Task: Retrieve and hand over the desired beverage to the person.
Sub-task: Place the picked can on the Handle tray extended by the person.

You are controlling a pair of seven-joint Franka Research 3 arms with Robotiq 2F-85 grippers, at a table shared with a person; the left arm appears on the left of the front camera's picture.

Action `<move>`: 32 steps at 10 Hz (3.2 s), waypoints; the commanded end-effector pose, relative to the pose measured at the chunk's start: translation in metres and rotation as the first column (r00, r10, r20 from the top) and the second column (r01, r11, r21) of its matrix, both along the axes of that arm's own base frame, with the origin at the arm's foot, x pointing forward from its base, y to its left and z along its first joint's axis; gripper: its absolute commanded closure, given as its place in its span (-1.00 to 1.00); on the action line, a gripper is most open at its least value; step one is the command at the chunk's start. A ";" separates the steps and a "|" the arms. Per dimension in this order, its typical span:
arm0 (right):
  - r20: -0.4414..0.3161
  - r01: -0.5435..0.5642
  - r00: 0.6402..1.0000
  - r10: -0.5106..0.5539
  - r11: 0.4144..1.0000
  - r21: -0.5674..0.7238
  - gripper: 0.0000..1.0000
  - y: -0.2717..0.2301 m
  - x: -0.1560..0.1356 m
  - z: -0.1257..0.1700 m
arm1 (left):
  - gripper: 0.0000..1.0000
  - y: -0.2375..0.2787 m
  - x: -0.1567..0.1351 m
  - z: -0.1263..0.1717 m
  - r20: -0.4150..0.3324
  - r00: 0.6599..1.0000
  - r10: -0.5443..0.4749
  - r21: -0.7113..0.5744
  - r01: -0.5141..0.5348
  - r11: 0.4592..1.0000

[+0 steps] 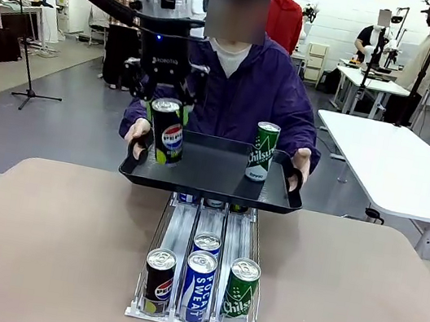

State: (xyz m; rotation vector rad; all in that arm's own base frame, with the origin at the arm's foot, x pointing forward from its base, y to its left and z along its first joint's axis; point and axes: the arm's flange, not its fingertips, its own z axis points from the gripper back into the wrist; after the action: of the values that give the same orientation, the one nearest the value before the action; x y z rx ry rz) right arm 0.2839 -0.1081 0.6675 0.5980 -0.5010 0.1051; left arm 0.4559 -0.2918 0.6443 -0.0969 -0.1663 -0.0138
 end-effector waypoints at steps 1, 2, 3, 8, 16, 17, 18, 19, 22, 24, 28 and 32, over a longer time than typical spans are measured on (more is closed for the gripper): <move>-0.001 -0.002 1.000 0.002 1.000 -0.004 -1.00 0.000 0.002 0.000 | -0.17 -0.011 0.029 0.020 0.050 0.995 0.088 0.010 -0.089 0.996; -0.001 -0.002 1.000 0.002 1.000 -0.004 -1.00 0.000 0.002 0.000 | -0.17 -0.011 0.033 0.019 0.056 0.993 0.102 0.007 -0.102 0.995; -0.001 -0.002 1.000 0.002 1.000 -0.004 -1.00 0.000 0.002 0.000 | -0.17 -0.011 0.037 0.019 0.057 0.992 0.111 0.004 -0.111 0.994; -0.001 -0.002 1.000 0.002 1.000 -0.004 -1.00 0.000 0.002 0.000 | -0.17 0.003 0.041 0.010 0.040 0.996 0.084 -0.009 -0.083 0.996; -0.001 -0.002 1.000 0.002 1.000 -0.004 -1.00 0.000 0.002 0.000 | -0.17 -0.005 0.072 -0.009 -0.024 0.994 0.104 0.020 -0.103 0.994; -0.001 -0.002 1.000 0.002 1.000 -0.004 -1.00 0.000 0.002 0.000 | -0.17 -0.007 0.078 -0.014 -0.032 0.994 0.101 0.027 -0.100 0.995; -0.001 -0.002 1.000 0.002 1.000 -0.004 -1.00 0.000 0.002 0.000 | -0.17 -0.008 0.086 -0.017 -0.037 0.994 0.102 0.031 -0.100 0.994; -0.001 -0.002 1.000 0.002 1.000 -0.004 -1.00 0.000 0.002 0.000 | -0.17 -0.010 0.090 -0.022 -0.048 0.994 0.101 0.036 -0.099 0.994; -0.001 -0.002 1.000 0.002 1.000 -0.004 -1.00 0.000 0.002 0.000 | -0.17 -0.015 0.104 -0.037 -0.088 0.990 0.111 0.069 -0.105 0.992; -0.001 -0.002 1.000 0.002 1.000 -0.004 -1.00 0.000 0.002 0.000 | -0.17 -0.018 0.108 -0.044 -0.104 0.989 0.103 0.086 -0.095 0.992; -0.001 -0.002 1.000 0.002 1.000 -0.004 -1.00 0.000 0.002 0.000 | -0.17 -0.020 0.114 -0.053 -0.139 0.986 0.093 0.097 -0.080 0.992; -0.001 -0.002 1.000 0.002 1.000 -0.004 -1.00 0.000 0.002 0.000 | -1.00 -0.018 0.114 -0.054 -0.143 0.987 0.077 0.095 -0.064 0.993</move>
State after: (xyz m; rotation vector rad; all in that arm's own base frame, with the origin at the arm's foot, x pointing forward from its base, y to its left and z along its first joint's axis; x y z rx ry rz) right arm 0.2840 -0.1080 0.6674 0.5979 -0.5009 0.1053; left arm 0.5629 -0.3083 0.5827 -0.0306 -0.0200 0.0782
